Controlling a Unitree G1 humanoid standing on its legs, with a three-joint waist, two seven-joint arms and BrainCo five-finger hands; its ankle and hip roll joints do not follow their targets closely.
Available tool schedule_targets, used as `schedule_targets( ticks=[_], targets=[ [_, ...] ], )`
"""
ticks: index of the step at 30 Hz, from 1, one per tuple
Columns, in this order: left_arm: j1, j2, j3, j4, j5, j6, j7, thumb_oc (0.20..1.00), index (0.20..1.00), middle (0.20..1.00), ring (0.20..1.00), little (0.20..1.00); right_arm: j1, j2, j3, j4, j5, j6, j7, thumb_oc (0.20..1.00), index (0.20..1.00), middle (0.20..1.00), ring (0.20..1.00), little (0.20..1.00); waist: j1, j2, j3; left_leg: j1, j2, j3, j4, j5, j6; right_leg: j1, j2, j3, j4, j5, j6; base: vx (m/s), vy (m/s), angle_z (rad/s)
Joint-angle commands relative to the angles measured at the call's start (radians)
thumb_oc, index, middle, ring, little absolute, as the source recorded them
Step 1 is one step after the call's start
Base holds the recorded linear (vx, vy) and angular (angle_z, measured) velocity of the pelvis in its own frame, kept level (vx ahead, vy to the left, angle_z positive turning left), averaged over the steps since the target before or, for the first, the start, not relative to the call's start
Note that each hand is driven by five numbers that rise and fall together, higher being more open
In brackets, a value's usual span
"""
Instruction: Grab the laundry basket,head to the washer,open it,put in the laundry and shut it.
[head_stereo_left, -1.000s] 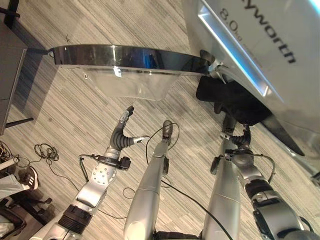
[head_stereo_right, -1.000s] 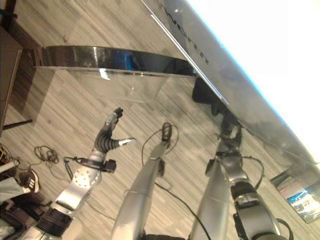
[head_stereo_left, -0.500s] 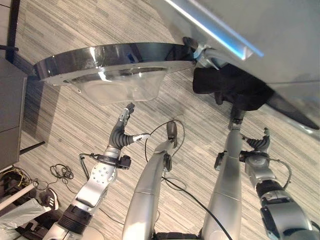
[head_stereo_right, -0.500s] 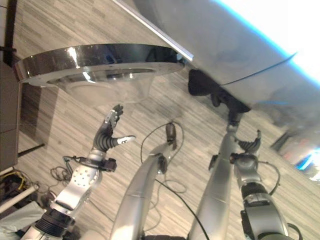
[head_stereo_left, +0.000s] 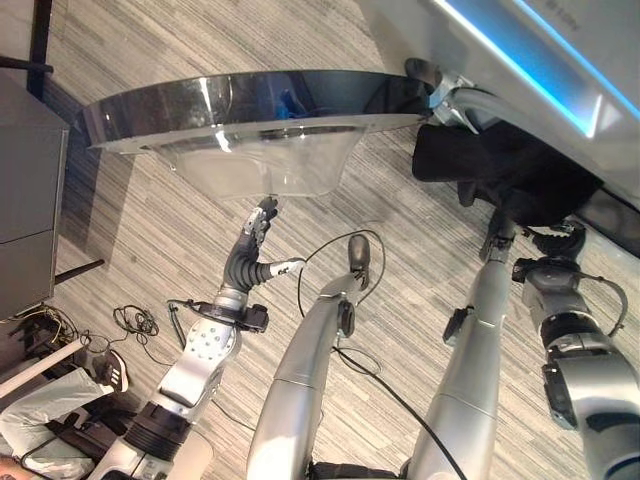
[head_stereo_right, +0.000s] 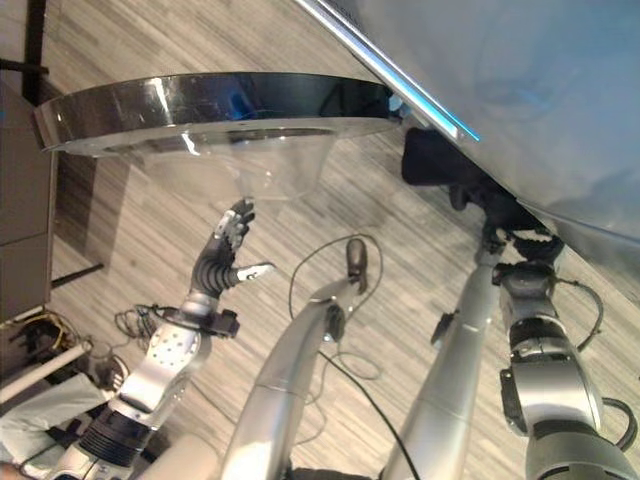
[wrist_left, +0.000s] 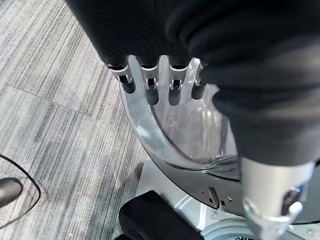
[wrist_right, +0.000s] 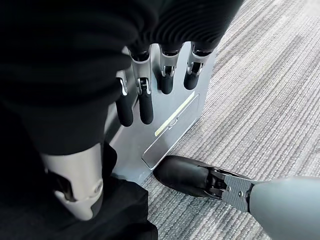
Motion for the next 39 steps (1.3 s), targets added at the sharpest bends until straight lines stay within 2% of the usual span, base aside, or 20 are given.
schedule_targets(
  ticks=[1,10,13,20,21,22,23,24,32,33,37,39],
  targets=[
    [0.044,-0.015,-0.006,-0.098,-0.040,-0.047,-0.015,1.000,1.000,1.000,1.000,1.000,-0.055,-0.149,0.063,-0.004,0.040,-0.043,-0.001,1.000,1.000,1.000,1.000,1.000,0.008,0.106,0.004,0.041,0.029,-0.046,-0.111,-0.038,-0.055,0.037,-0.040,-0.039,-0.004,-0.098,0.093,0.01,-0.038,0.02],
    [-0.024,-0.047,-0.062,-0.092,-0.049,-0.053,-0.012,1.000,1.000,1.000,1.000,1.000,-0.188,-0.089,0.124,0.024,0.117,-0.071,0.010,1.000,1.000,1.000,1.000,1.000,0.044,0.114,0.004,0.036,0.039,-0.071,-0.134,-0.019,-0.062,0.039,-0.028,-0.061,-0.001,-0.104,0.092,0.02,-0.047,0.06],
    [-0.052,-0.058,-0.092,-0.091,-0.059,-0.055,-0.013,1.000,1.000,1.000,1.000,1.000,-0.275,-0.046,0.101,0.019,0.199,-0.107,-0.012,1.000,1.000,1.000,1.000,1.000,0.065,0.132,0.004,0.035,0.031,-0.079,-0.144,-0.012,-0.064,0.044,-0.032,-0.061,-0.002,-0.103,0.093,0.02,0.002,0.08],
    [-0.060,-0.053,-0.095,-0.088,-0.067,-0.063,-0.014,1.000,1.000,1.000,1.000,1.000,-0.339,-0.077,0.079,0.003,0.249,-0.130,-0.035,1.000,1.000,1.000,1.000,1.000,0.090,0.152,0.004,0.026,0.017,-0.088,-0.120,-0.019,-0.063,0.041,-0.043,-0.046,0.032,-0.125,0.089,0.00,0.017,0.08],
    [-0.059,-0.050,-0.092,-0.088,-0.068,-0.064,-0.012,1.000,1.000,1.000,1.000,1.000,-0.341,-0.085,0.081,-0.001,0.249,-0.130,-0.039,0.912,0.912,0.912,0.912,0.912,0.090,0.151,0.004,0.023,0.018,-0.090,-0.115,-0.021,-0.062,0.039,-0.041,-0.042,0.044,-0.132,0.085,-0.01,0.010,0.06],
    [-0.059,-0.045,-0.086,-0.088,-0.069,-0.065,-0.009,1.000,1.000,1.000,1.000,1.000,-0.344,-0.094,0.081,-0.004,0.249,-0.129,-0.041,0.539,0.539,0.539,0.539,0.539,0.088,0.150,0.004,0.019,0.021,-0.091,-0.105,-0.024,-0.061,0.031,-0.037,-0.038,0.062,-0.144,0.079,-0.01,-0.003,0.04],
    [-0.059,-0.044,-0.085,-0.088,-0.069,-0.065,-0.009,1.000,1.000,1.000,1.000,1.000,-0.345,-0.094,0.081,-0.004,0.249,-0.129,-0.041,0.479,0.479,0.479,0.479,0.479,0.088,0.150,0.004,0.017,0.022,-0.091,-0.103,-0.026,-0.061,0.028,-0.036,-0.038,0.067,-0.147,0.078,0.00,-0.012,0.06],
    [-0.057,-0.036,-0.075,-0.090,-0.068,-0.067,0.000,1.000,1.000,1.000,1.000,1.000,-0.348,-0.107,0.081,-0.012,0.252,-0.131,-0.047,0.200,0.200,0.200,0.200,0.200,0.084,0.144,0.004,0.007,0.028,-0.095,-0.082,-0.034,-0.059,0.013,-0.021,-0.032,0.098,-0.166,0.067,0.00,-0.017,0.06],
    [-0.056,-0.021,-0.060,-0.084,-0.062,-0.057,0.019,1.000,1.000,1.000,1.000,1.000,-0.321,-0.120,0.085,-0.110,0.250,-0.171,-0.074,0.200,0.200,0.200,0.200,0.200,0.063,0.100,0.004,-0.047,0.090,-0.091,0.023,-0.079,-0.066,-0.056,0.029,-0.062,0.224,-0.239,0.033,0.01,-0.047,-0.05],
    [-0.047,-0.013,-0.057,-0.083,-0.058,-0.050,0.021,1.000,1.000,1.000,1.000,1.000,-0.283,-0.111,0.067,-0.189,0.249,-0.193,-0.089,0.200,0.200,0.200,0.200,0.200,0.050,0.088,0.004,-0.063,0.109,-0.097,0.078,-0.098,-0.068,-0.079,0.048,-0.062,0.290,-0.271,0.023,-0.02,-0.090,-0.16],
    [-0.023,-0.004,-0.045,-0.090,-0.057,-0.042,0.020,1.000,1.000,1.000,1.000,1.000,-0.208,-0.078,0.026,-0.331,0.243,-0.230,-0.109,0.200,0.200,0.200,0.200,0.200,0.025,0.073,0.004,-0.078,0.133,-0.114,0.158,-0.126,-0.067,-0.097,0.077,-0.055,0.384,-0.321,0.004,-0.01,-0.086,-0.16],
    [0.001,0.008,-0.034,-0.098,-0.059,-0.035,0.018,1.000,1.000,1.000,1.000,1.000,-0.154,-0.035,-0.013,-0.447,0.246,-0.274,-0.117,0.200,0.200,0.200,0.200,0.200,0.004,0.059,0.004,-0.082,0.153,-0.129,0.227,-0.153,-0.064,-0.102,0.106,-0.050,0.467,-0.366,-0.014,-0.01,-0.123,-0.03]
  ],
)
